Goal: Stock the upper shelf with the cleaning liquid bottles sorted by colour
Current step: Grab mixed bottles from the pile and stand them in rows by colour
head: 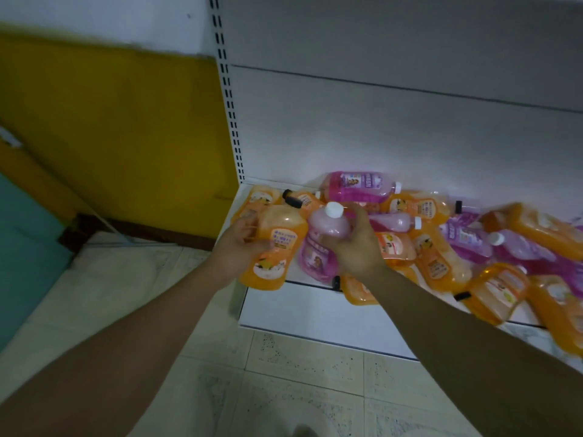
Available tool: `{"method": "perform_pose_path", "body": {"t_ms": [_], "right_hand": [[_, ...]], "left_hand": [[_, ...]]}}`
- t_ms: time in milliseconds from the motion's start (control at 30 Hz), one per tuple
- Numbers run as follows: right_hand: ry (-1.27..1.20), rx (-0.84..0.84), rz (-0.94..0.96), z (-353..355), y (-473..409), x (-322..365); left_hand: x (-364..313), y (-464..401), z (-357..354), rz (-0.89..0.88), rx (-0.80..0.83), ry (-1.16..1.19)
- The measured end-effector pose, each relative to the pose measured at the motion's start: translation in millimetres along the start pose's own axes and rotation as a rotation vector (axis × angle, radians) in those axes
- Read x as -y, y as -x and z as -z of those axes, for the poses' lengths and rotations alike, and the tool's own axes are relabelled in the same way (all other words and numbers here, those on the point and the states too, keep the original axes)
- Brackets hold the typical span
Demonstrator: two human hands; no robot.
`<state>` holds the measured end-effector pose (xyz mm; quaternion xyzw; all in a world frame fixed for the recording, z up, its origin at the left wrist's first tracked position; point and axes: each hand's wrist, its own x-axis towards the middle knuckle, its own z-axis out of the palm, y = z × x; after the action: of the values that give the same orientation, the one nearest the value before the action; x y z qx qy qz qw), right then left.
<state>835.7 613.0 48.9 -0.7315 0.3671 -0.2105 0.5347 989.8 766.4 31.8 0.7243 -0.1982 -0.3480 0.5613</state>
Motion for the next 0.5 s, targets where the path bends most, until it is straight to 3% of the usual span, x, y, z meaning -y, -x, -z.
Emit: {"method": "perform_pose_path", "body": {"t_ms": [167,333,500], "right_hand": [[-0.192,-0.112,-0.017,6.2,48.7,51.8],[-0.41,-0.181,0.048,4.6,106.7,129.2],[-0.446,-0.236,0.144,2.9,154.0,206.6]], "left_hand": [[-45.7,57.5,22.2,-0.042,-0.005,0.147],[-101.4,118.5,47.9,-0.201,-0.051,0.169],[-160.4,173.8,74.8,-0.29,-0.033,0.193]]}}
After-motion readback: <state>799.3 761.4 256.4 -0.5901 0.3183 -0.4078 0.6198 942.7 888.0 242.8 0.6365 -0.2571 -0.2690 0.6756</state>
